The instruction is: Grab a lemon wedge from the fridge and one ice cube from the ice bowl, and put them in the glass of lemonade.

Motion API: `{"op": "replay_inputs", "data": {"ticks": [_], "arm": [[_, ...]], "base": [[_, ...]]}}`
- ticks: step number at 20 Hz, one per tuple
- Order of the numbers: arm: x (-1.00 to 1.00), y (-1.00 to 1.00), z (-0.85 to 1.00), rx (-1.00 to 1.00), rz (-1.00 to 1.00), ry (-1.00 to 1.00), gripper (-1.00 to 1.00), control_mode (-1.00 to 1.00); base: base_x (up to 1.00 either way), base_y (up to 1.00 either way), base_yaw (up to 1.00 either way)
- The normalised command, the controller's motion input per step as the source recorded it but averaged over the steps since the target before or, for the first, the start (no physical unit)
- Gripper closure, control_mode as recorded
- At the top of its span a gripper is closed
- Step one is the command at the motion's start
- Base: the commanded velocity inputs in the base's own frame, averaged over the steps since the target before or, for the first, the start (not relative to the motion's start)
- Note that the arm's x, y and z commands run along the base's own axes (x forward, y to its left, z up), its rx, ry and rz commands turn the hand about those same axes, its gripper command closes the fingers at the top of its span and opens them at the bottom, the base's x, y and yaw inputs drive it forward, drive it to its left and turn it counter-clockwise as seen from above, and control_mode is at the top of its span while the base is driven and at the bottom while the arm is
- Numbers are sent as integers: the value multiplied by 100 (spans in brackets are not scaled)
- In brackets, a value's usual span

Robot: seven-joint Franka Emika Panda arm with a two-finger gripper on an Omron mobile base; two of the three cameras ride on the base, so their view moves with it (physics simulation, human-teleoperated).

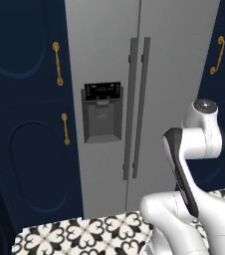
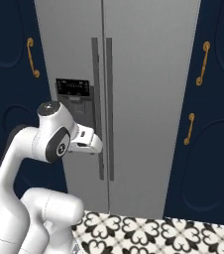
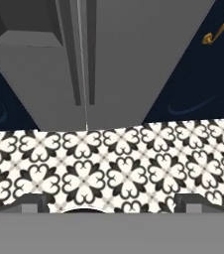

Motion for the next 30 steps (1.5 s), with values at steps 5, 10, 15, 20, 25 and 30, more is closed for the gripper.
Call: {"op": "replay_inputs", "data": {"ticks": [5,10,15,20,25,30], "arm": [[0,0,3,1,0,-5,-100,-100],[-4,-1,51,17,2,-27,-100,-100],[5,12,97,5,0,-33,-100,-100],[63,38,100,-1,0,-18,-100,-100],[100,18,9,-12,-4,11,-100,-100],[100,-14,-31,1,-3,5,-100,-100]], "base": [[0,0,0],[0,0,0],[0,0,0],[0,0,0],[0,0,0],[0,0,0]]}}
